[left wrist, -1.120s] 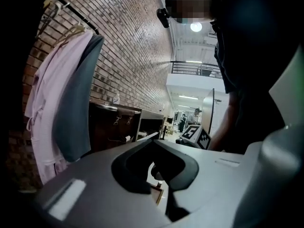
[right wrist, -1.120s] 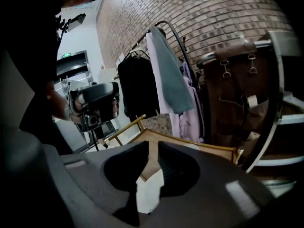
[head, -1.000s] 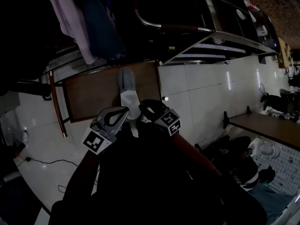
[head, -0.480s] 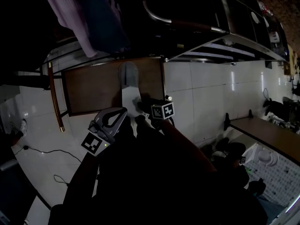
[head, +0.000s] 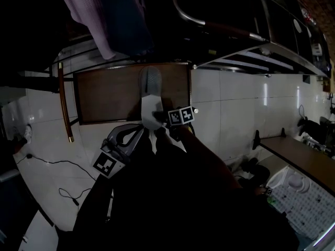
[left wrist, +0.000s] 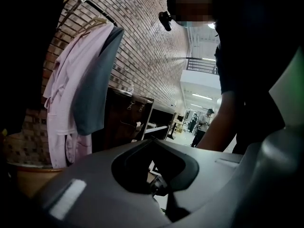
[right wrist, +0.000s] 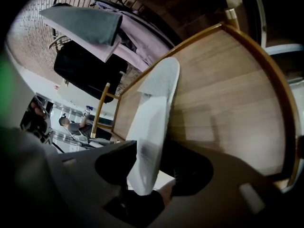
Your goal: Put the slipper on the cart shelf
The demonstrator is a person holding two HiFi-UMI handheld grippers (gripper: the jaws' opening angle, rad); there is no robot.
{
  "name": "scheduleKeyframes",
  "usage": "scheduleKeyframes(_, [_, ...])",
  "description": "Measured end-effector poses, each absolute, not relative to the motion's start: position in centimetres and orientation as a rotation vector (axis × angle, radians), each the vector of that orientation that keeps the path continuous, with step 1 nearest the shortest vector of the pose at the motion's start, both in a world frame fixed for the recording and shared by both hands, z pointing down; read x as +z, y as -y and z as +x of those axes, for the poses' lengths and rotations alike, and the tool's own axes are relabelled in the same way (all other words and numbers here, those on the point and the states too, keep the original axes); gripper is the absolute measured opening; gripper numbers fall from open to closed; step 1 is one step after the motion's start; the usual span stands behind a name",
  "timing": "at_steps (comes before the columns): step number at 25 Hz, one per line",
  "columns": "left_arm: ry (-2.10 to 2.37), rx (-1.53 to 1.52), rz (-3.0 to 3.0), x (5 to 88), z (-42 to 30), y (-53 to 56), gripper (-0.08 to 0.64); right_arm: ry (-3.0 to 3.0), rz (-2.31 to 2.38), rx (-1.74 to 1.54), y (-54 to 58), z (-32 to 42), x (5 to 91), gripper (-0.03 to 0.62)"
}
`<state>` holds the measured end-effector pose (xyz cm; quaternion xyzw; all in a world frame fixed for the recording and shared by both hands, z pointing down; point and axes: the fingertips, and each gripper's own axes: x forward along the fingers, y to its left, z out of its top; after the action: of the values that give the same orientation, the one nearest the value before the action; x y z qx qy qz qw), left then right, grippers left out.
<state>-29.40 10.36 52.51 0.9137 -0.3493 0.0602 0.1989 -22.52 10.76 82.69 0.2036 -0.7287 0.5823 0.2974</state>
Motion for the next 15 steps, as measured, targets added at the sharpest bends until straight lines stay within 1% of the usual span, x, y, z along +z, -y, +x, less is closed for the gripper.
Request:
scheduleKeyframes(2, [0.987, 0.175, 2.543, 52.6, -29.7, -10.6, 0.002, 1.933, 0.535, 1.567, -10.9, -22.8, 82.8, 0.199])
scheduleKeyframes(4, [1.0, 0.176, 2.532, 52.8, -30.2, -10.8, 0.002, 1.935, 0.523, 1.608, -10.9, -23.2, 82.6, 0.141])
scheduleKeyframes(8, [1.012, 0.183, 2.526, 53.0, -30.6, -11.1, 0.002, 1.972, 0.481, 1.702, -10.9, -24.0, 81.2, 0.081])
scheduleKeyframes(11, [1.012, 0.179, 2.535, 52.8, -30.6, -11.3, 0.002, 2.026, 0.472, 1.669, -10.7, -24.0, 79.7, 0.067])
scheduleKeyframes(15, [1.005, 0.181, 2.553, 52.3, -30.3, -11.4, 0.002, 2.117, 0.487, 1.524, -10.6, -23.0, 77.9, 0.064])
